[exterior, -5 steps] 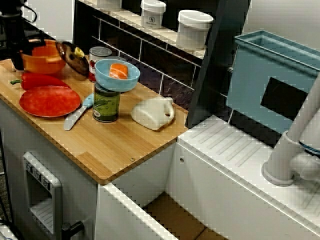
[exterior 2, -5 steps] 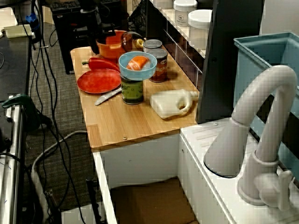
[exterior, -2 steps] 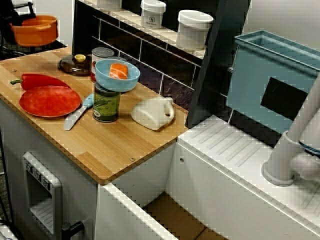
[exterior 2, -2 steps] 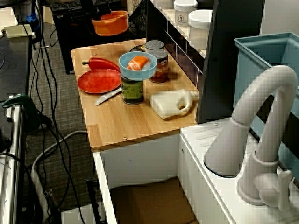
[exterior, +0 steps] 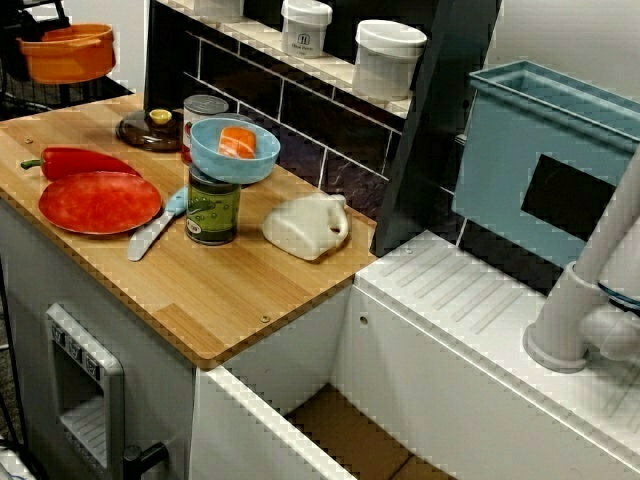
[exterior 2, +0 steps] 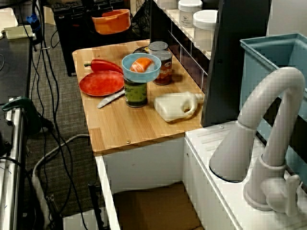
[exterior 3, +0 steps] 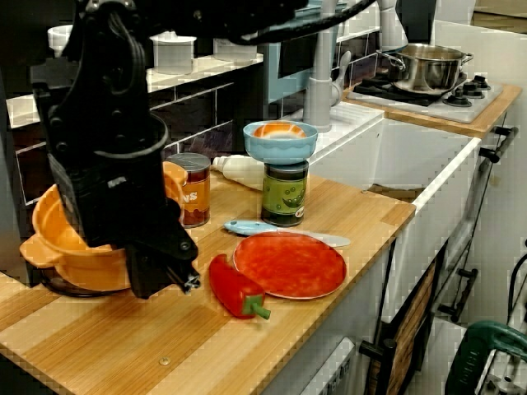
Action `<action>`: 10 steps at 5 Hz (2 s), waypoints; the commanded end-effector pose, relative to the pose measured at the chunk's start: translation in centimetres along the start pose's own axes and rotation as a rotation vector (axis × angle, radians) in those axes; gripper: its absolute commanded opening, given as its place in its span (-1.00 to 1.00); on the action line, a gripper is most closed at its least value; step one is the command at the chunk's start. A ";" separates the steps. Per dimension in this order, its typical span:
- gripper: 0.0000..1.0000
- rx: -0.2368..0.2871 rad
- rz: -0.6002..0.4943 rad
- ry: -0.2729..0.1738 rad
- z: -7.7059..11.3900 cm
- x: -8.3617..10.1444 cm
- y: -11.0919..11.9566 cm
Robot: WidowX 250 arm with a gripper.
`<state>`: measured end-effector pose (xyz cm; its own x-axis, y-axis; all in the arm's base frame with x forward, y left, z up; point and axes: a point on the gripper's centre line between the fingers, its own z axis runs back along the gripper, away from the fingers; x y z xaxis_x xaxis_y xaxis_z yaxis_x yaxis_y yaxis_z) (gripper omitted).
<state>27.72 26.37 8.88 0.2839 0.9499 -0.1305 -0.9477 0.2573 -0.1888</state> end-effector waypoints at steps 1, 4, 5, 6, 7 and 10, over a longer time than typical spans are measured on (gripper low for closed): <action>-1.00 -0.043 -0.093 -0.086 3.7 -2.6 -1.1; -1.00 -0.015 -0.184 -0.069 3.5 -6.3 -2.2; -1.00 0.005 -0.216 -0.062 3.1 -7.9 -2.7; -1.00 0.016 -0.251 -0.059 2.9 -9.1 -3.1; -1.00 0.026 -0.296 -0.046 2.6 -10.2 -3.3; -1.00 0.034 -0.387 0.002 5.3 -13.0 -2.6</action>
<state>25.84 13.75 14.06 0.6183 0.7742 -0.1353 -0.7844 0.5971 -0.1679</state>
